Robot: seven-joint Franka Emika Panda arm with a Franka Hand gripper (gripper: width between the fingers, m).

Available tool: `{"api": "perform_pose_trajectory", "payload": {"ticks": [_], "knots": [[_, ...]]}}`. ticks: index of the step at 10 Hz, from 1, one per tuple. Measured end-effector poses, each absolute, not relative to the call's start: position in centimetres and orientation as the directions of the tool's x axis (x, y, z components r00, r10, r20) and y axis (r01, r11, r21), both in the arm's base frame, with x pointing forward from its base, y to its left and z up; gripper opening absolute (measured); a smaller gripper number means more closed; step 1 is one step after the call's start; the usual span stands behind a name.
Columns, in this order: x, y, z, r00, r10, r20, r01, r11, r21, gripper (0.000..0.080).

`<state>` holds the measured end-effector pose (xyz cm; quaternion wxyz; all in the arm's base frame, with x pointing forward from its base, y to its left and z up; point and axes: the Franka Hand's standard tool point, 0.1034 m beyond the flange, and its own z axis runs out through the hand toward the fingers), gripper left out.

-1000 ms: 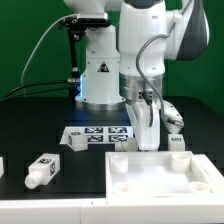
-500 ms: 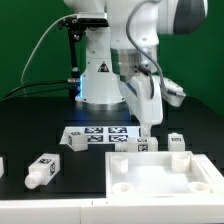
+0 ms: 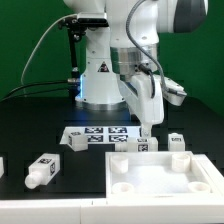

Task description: Assemble square table

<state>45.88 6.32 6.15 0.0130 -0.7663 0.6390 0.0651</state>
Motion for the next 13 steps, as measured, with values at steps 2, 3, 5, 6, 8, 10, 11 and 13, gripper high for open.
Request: {"api": "perform_pose_trajectory", "payload": {"ticks": [2, 3, 5, 6, 8, 10, 11, 13], "knots": [[47.2, 8.6, 7.6, 0.297, -0.946, -0.127, -0.952, -0.303, 0.034, 0.0649], [47.5, 9.5, 7.7, 0.418, -0.9, -0.121, -0.904, -0.425, 0.035, 0.0649], [47.1, 9.2, 7.0, 0.421, -0.899, -0.122, -0.902, -0.429, 0.045, 0.0649], [47.1, 9.2, 7.0, 0.423, -0.898, -0.123, -0.901, -0.431, 0.046, 0.0649], [47.1, 9.4, 7.0, 0.452, -0.884, -0.12, -0.887, -0.46, 0.046, 0.0649], [47.9, 11.5, 7.3, 0.712, -0.695, -0.101, -0.696, -0.718, 0.031, 0.0649], [48.1, 11.9, 7.2, 0.765, -0.636, -0.106, -0.637, -0.77, 0.023, 0.0649], [48.0, 11.6, 7.1, 0.753, -0.649, -0.106, -0.651, -0.759, 0.027, 0.0649]]}}
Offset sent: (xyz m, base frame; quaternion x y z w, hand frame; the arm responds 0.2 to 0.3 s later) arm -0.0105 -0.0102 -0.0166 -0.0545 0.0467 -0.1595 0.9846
